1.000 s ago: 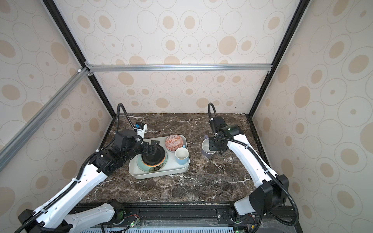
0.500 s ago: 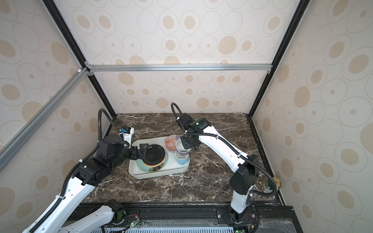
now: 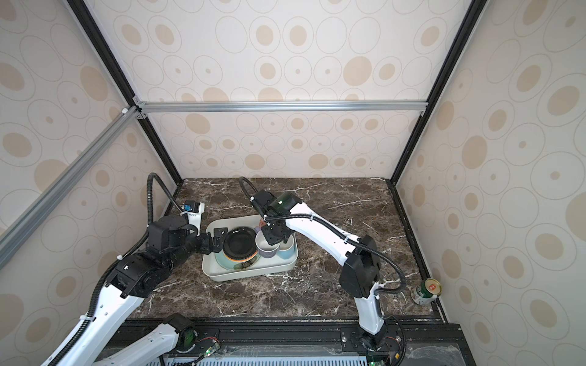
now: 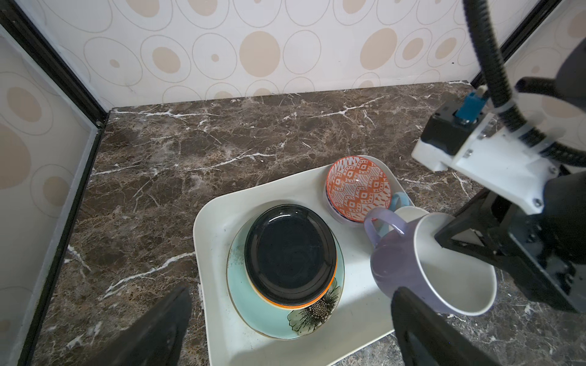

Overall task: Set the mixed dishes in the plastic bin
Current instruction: 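Lower the lavender mug into the bin next to the blue mug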

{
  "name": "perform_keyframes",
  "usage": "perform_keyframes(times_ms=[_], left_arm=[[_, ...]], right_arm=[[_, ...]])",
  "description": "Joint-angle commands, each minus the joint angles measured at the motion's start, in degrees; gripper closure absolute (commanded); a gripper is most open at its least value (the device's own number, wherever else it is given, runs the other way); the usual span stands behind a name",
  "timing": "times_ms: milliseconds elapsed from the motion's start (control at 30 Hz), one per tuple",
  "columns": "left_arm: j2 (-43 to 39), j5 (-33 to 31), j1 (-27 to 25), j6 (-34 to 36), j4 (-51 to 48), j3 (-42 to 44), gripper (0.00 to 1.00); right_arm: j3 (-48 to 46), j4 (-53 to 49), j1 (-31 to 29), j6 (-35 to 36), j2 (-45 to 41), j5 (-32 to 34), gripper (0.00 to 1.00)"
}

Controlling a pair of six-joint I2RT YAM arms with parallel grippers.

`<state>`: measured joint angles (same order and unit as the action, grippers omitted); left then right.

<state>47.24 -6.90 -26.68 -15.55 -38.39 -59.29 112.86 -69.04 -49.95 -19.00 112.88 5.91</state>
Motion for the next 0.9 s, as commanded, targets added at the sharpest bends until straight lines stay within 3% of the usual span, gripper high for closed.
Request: perform_keyframes(times_ms=[0, 433, 867], left_arm=[[-0.66, -0.5, 0.57, 1.48, -0.83, -1.05, 0.01], [-0.93, -0.49, 1.27, 2.19, -0.17, -0.49, 0.01], [-0.25, -0.05, 1.87, 2.88, 0.73, 0.16, 0.01]], right_arm=[[1.88, -0.79, -0.83, 0.0, 1.49, -0.88, 0.95], [2.46, -1.19, -1.54, 0.28, 3.69, -1.12, 0.96], [-6.35, 3.13, -2.31, 0.02, 4.01, -1.44, 0.97]])
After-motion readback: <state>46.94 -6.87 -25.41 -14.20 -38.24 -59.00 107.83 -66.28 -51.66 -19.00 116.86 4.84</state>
